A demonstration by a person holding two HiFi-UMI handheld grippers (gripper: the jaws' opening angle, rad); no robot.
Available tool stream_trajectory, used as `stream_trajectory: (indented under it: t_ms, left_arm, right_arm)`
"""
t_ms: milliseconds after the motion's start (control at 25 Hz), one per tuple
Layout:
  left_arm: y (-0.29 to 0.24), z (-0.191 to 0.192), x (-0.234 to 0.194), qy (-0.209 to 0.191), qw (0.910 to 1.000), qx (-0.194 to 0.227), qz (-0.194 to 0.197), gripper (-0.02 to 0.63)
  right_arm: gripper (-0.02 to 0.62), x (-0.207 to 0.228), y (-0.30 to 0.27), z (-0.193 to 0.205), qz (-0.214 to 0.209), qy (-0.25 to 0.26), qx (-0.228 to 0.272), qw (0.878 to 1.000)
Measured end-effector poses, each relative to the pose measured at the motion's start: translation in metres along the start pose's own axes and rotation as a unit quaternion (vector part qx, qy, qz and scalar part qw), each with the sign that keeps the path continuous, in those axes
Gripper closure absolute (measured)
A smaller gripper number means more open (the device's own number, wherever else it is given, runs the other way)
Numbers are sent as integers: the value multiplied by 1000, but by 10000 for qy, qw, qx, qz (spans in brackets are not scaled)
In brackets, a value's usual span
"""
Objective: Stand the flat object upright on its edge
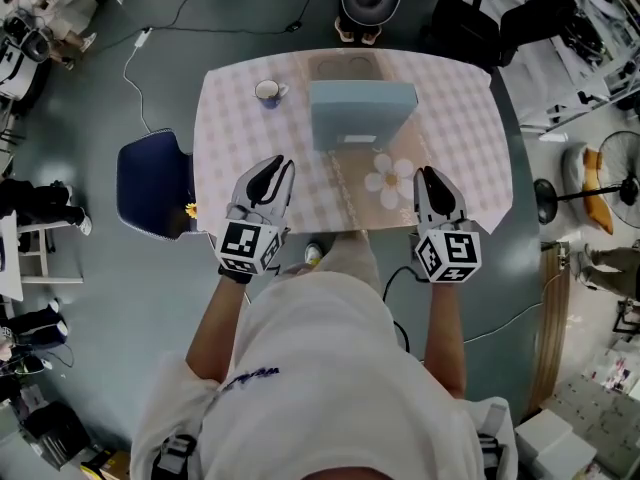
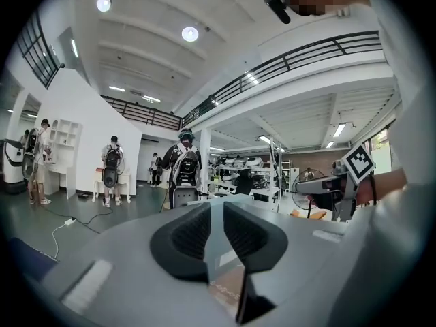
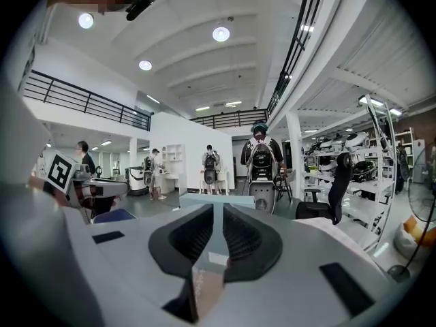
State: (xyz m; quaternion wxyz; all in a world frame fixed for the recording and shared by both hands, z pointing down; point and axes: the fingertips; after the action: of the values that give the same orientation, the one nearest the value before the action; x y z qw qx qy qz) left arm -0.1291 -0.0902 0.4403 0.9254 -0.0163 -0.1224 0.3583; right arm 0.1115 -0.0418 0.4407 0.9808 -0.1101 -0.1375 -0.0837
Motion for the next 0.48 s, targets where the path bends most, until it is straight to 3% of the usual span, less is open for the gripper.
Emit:
stream_trajectory:
  t_ms: [200, 480]
  left_arm:
    - [3, -3, -7, -78, 9999, 54, -112, 603]
    - [2, 0, -11, -61, 9997, 68, -215, 604]
  right_arm:
    - [588, 0, -1, 0, 33, 25, -10, 10000]
    - [592, -1, -2, -1, 0, 56, 54, 10000]
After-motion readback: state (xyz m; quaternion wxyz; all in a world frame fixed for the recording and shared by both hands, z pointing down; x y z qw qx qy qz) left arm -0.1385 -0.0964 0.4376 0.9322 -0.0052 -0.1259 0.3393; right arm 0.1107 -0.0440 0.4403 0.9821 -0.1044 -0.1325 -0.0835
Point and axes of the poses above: the fingertips, and each gripper's own axes: y backward along the fingers, x to its right, z out of its underside, and after that the axes turned 14 degrees about -y, right-handed
